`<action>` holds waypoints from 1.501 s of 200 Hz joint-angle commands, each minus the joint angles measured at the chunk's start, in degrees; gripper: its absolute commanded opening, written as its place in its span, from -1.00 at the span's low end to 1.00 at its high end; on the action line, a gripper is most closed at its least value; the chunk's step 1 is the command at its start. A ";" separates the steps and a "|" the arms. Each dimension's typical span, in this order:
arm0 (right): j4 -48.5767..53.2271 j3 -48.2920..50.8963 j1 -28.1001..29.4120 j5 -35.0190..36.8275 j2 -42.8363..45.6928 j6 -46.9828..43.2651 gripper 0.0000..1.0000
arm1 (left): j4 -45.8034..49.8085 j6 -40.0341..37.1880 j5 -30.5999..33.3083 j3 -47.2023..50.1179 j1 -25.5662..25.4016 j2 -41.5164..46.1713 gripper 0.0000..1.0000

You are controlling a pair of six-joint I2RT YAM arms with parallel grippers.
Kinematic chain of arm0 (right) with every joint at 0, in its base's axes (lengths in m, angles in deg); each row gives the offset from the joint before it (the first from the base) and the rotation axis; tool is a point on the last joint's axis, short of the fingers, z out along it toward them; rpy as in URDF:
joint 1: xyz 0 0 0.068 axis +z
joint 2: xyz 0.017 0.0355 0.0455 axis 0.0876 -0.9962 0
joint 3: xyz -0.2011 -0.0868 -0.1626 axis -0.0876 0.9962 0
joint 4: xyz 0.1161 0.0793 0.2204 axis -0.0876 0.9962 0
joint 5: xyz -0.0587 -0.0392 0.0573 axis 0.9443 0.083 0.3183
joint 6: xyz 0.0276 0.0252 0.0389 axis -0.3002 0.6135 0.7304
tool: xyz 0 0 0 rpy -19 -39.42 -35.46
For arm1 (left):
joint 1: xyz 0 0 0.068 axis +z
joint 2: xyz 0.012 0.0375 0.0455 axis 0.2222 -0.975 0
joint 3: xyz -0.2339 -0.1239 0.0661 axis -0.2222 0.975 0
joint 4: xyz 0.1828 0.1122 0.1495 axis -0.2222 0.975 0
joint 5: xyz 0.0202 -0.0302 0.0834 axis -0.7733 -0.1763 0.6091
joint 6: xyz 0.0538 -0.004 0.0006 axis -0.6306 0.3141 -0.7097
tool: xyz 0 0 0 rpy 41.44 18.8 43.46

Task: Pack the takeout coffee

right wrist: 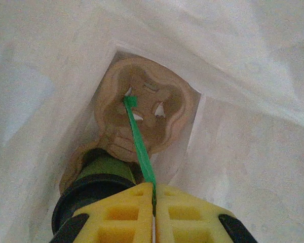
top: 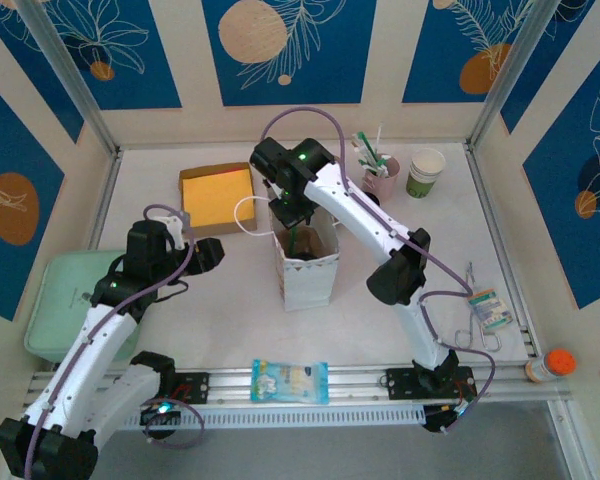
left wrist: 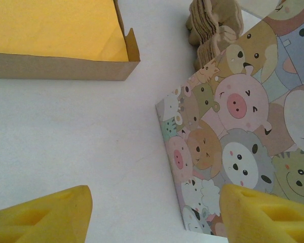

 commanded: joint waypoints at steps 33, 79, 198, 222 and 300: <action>0.35 0.50 0.21 0.59 -0.79 1.10 -0.65 | 0.52 -0.89 0.69 0.46 0.54 0.90 0.35; 1.80 -1.58 0.60 0.85 -0.37 1.34 -0.29 | 0.17 -0.80 0.51 0.15 0.57 0.45 0.35; 3.68 -4.91 2.15 3.93 5.76 2.13 0.06 | 0.09 -0.62 0.32 -1.39 0.58 -0.45 0.35; 3.44 -4.87 2.67 3.50 8.04 2.19 0.14 | 0.03 -0.54 0.25 -1.56 0.55 -0.45 0.35; -1.08 -1.02 3.89 3.86 15.47 1.97 0.63 | 0.56 -0.45 0.14 -1.73 0.55 0.42 0.36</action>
